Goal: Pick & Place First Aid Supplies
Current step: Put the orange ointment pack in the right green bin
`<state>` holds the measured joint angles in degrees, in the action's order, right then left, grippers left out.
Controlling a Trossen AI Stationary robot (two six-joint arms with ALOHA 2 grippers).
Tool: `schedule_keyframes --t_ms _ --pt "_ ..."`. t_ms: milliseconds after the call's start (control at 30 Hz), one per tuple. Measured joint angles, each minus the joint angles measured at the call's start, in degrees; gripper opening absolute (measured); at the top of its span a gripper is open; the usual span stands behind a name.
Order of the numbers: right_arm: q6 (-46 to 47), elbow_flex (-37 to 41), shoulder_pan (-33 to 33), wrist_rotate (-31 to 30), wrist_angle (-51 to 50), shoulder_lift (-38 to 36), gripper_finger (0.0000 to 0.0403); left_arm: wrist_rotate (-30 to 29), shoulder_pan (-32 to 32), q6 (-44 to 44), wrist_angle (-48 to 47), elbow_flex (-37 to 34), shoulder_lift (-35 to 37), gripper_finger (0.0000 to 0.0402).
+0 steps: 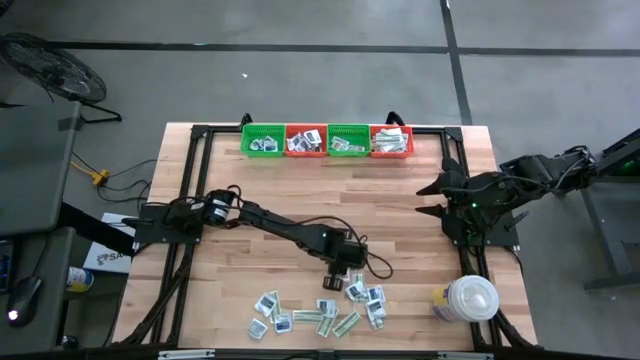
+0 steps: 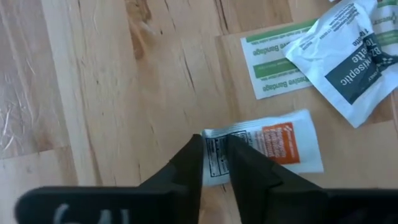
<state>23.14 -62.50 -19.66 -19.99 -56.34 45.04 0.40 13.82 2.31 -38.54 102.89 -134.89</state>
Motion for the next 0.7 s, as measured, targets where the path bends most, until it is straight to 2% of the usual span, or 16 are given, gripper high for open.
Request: schedule_keyframes --t_ms 267,533,700 --pt "0.0 0.0 0.0 0.0 0.0 0.0 0.0195 1.16 0.0 0.57 -0.07 -0.04 0.0 0.0007" --pt "0.0 0.0 0.0 0.02 0.0 0.0 0.0195 0.23 -0.07 -0.15 -2.7 1.43 1.41 0.0001" --pt "-0.04 0.0 0.0 0.0 -0.06 0.0 0.0195 -5.19 -1.73 -2.64 -13.47 5.92 3.1 0.0001"
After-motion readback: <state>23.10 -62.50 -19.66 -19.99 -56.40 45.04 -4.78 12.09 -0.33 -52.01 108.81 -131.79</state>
